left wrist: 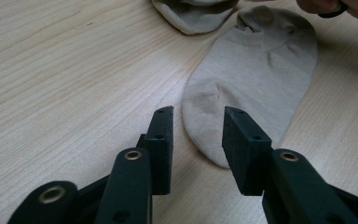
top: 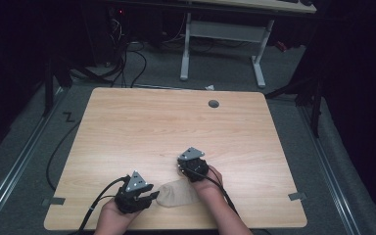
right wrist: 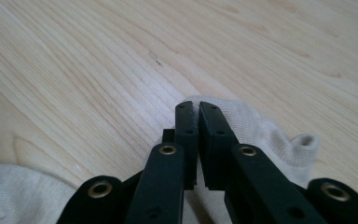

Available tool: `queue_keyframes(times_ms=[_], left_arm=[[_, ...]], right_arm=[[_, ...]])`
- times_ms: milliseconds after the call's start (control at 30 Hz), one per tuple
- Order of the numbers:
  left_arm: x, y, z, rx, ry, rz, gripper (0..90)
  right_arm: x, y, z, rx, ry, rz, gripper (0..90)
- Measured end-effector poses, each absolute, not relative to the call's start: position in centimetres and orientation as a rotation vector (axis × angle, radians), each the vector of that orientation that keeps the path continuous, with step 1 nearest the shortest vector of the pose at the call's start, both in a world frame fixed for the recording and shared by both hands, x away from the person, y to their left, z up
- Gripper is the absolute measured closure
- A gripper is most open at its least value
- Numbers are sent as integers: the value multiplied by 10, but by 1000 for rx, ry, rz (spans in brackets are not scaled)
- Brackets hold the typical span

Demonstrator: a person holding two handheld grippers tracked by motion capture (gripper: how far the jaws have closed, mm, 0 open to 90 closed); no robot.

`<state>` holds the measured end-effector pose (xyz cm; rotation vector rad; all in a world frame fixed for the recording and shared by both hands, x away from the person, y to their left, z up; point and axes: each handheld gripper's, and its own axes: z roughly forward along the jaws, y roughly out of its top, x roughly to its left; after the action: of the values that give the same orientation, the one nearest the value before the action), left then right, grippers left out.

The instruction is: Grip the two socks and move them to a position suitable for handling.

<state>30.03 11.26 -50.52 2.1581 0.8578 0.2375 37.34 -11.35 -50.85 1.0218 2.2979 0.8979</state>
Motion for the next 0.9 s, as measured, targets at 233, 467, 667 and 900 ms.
queue_keyframes(times_ms=[233, 467, 667, 900], left_arm=[[303, 114, -506, 2159, 861, 248, 639], [309, 114, -503, 2118, 895, 236, 625], [312, 105, -498, 2089, 885, 243, 606], [334, 90, -498, 2073, 916, 222, 578]], right_arm=[[361, -135, -491, 1042, 2193, 1049, 865], [352, -173, -487, 1116, 2101, 1114, 861], [351, -200, -494, 1202, 2061, 1092, 844], [348, -242, -503, 1321, 1996, 1016, 822]])
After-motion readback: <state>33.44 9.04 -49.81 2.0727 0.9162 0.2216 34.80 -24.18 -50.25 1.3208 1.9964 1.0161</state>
